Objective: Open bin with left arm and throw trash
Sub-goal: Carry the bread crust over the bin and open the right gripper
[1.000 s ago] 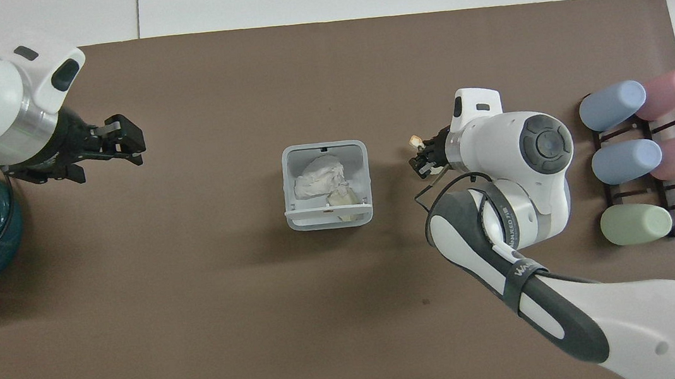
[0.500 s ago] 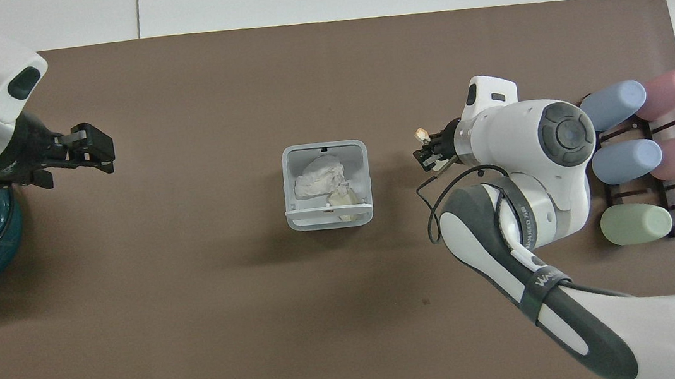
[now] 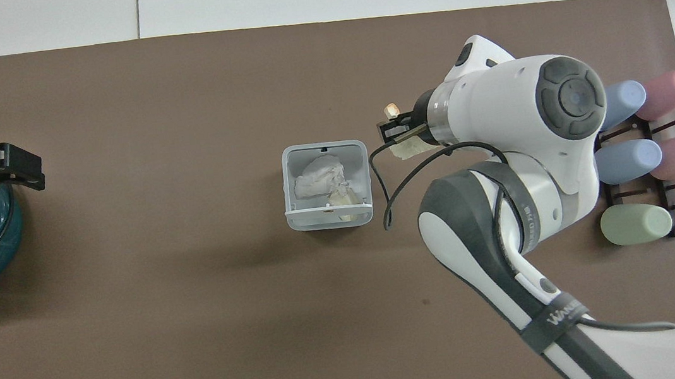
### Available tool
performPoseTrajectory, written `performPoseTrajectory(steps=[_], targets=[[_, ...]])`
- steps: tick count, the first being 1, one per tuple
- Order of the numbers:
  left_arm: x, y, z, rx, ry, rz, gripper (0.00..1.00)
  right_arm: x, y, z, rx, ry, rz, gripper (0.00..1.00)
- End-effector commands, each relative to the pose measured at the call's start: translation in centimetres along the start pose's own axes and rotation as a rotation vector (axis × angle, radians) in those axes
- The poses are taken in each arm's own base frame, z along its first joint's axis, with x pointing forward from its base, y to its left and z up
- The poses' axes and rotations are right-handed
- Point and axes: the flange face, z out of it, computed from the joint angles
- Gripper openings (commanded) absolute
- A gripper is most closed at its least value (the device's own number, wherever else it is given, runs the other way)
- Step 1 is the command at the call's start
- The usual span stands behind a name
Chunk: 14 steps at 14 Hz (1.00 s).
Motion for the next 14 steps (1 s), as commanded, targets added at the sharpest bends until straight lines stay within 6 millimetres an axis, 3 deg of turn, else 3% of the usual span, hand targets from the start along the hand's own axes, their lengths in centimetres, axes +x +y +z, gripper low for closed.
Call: performPoseTrajectory(steps=[1,5,7,8,9,14], targets=[[-0.9,1.5,0.0,0.028,-0.002,0.010,0.92,0.0,-2.6,1.9,0.029,0.007,0.020,0.00],[-1.6,2.9,0.6,0.031,-0.018,0.028,1.00,-1.7,-3.4,4.7,0.025,-0.044,0.009,0.00],[-1.6,2.8,0.5,0.031,-0.012,0.026,1.00,-1.9,-3.3,4.8,0.023,-0.050,0.011,0.00],[-1.5,2.7,0.5,0.029,-0.009,0.026,1.00,-2.0,-3.3,4.9,0.024,-0.052,0.014,0.37],[-1.5,2.5,0.5,0.029,-0.009,0.028,1.00,-2.1,-3.3,4.9,0.022,-0.053,0.037,0.99],[-1.3,2.3,0.4,0.020,0.007,0.022,1.00,-1.7,-3.0,4.4,0.017,-0.045,0.095,1.00]])
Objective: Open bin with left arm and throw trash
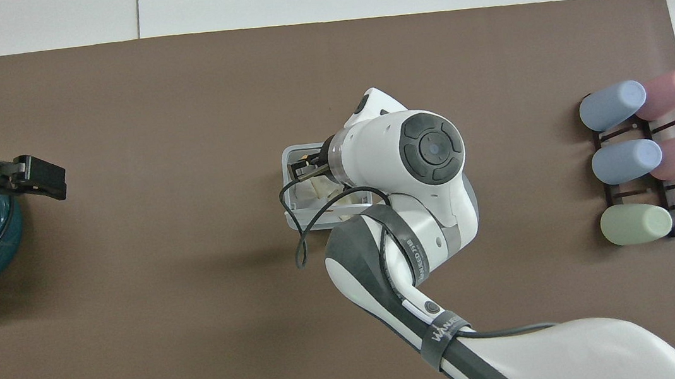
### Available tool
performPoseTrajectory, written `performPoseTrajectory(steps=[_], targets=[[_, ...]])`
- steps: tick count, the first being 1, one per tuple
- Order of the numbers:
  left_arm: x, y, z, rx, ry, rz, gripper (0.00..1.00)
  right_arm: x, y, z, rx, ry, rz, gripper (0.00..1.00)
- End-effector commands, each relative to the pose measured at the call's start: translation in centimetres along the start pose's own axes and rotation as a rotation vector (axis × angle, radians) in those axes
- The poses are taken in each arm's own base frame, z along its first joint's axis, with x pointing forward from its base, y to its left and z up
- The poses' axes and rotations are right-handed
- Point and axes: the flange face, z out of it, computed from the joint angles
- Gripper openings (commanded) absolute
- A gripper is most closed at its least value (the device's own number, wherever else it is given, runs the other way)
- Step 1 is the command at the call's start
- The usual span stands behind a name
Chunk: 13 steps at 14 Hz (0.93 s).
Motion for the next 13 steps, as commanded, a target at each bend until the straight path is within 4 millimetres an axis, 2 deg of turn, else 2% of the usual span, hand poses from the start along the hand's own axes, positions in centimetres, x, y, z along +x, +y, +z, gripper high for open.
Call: performPoseTrajectory(steps=[1,3,5,8,10,13], targets=[[-0.7,-0.4,-0.1,0.012,0.018,-0.011,1.00,0.4,0.6,-1.0,0.002,0.014,0.029,1.00],[-0.7,-0.8,0.2,-0.005,0.013,-0.017,1.00,0.9,1.6,-2.1,-0.010,0.027,0.042,1.00],[-0.7,-1.0,0.1,-0.014,0.017,-0.023,1.00,2.2,5.3,-4.4,-0.041,0.041,0.086,1.00],[-0.5,-0.9,0.0,-0.036,0.029,-0.026,1.00,3.5,11.0,-8.8,-0.208,0.057,0.043,1.00],[-0.5,-0.9,0.0,-0.036,0.030,-0.023,1.00,3.9,14.2,-12.5,-0.253,0.067,0.081,1.00],[-0.2,-1.0,-0.2,-0.035,0.058,-0.018,1.00,3.2,17.7,-18.8,-0.314,0.050,0.132,1.00]])
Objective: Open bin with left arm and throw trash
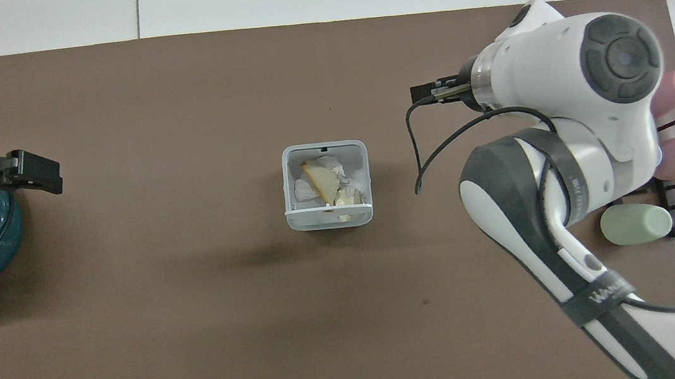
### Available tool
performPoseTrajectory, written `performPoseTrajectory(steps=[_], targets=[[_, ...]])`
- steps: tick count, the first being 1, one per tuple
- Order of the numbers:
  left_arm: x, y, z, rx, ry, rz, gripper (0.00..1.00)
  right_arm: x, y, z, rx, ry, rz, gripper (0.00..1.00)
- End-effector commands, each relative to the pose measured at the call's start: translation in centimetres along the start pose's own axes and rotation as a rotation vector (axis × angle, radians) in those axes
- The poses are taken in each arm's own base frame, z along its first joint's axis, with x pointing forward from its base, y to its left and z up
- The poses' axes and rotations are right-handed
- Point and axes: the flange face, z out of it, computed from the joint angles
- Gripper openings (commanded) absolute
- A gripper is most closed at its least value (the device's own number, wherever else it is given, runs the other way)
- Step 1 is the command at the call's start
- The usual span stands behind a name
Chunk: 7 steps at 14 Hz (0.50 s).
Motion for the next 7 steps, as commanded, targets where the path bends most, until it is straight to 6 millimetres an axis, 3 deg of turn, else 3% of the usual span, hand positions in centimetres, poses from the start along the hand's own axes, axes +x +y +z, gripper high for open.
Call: performPoseTrajectory(steps=[1,3,7], targets=[[-0.4,-0.2,-0.1,-0.013,0.035,0.000,1.00,-0.7,4.4,-4.9,-0.071,-0.028,0.052,1.00],[-0.3,-0.2,-0.2,-0.013,0.052,-0.002,1.00,-1.5,5.9,-7.3,-0.112,-0.060,0.063,1.00],[0.1,-0.3,-0.4,-0.012,0.084,0.001,1.00,-3.2,13.0,-12.6,-0.159,-0.135,0.148,1.00]])
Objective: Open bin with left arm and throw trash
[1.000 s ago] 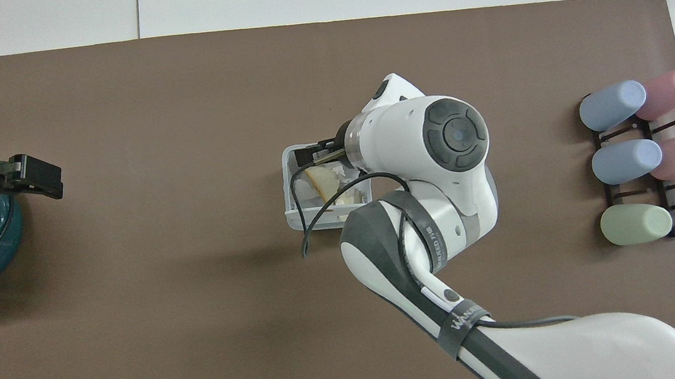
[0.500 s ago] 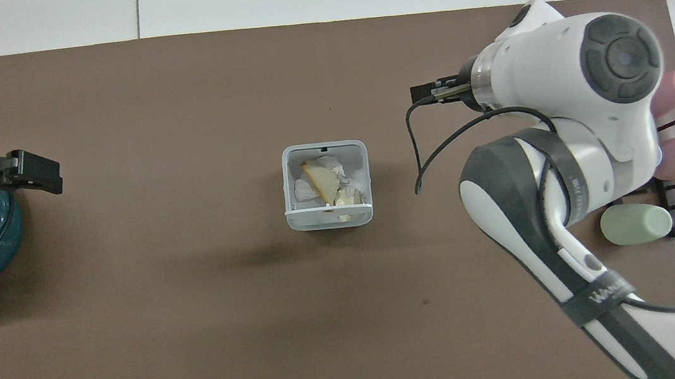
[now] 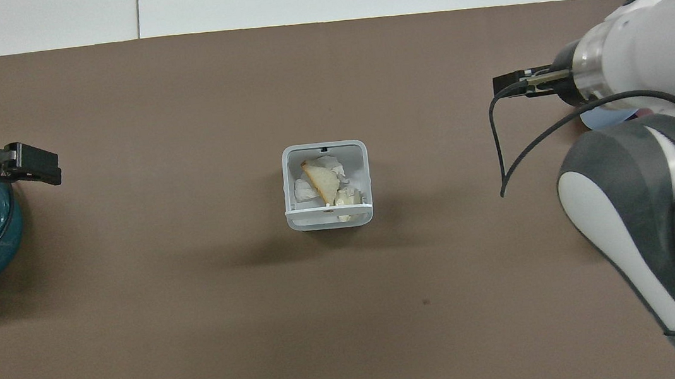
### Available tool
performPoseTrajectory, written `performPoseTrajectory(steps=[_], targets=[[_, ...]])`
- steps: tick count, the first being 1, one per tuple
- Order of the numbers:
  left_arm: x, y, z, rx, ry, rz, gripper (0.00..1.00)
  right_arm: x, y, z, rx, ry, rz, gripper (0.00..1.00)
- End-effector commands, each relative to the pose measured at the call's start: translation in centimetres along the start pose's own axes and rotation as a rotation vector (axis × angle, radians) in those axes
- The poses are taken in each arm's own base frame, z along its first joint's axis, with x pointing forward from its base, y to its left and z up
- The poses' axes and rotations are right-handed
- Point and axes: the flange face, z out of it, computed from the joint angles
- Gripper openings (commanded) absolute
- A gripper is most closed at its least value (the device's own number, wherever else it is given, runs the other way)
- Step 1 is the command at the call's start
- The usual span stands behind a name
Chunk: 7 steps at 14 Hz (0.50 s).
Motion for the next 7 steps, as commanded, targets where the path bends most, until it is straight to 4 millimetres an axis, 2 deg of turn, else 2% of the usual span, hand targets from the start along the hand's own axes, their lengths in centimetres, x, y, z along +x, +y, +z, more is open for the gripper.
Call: performPoseTrajectory(steps=[1,5,7], targets=[[-0.5,-0.3,0.1,-0.010,0.020,0.002,1.00,-1.1,4.6,-2.8,-0.026,-0.053,0.029,1.00],[-0.4,-0.3,0.0,-0.005,0.028,0.005,1.00,-2.5,6.9,-6.2,-0.033,-0.146,-0.014,1.00],[-0.4,-0.4,0.0,-0.003,0.028,0.006,1.00,-2.8,7.3,-6.5,-0.032,-0.162,-0.024,1.00]])
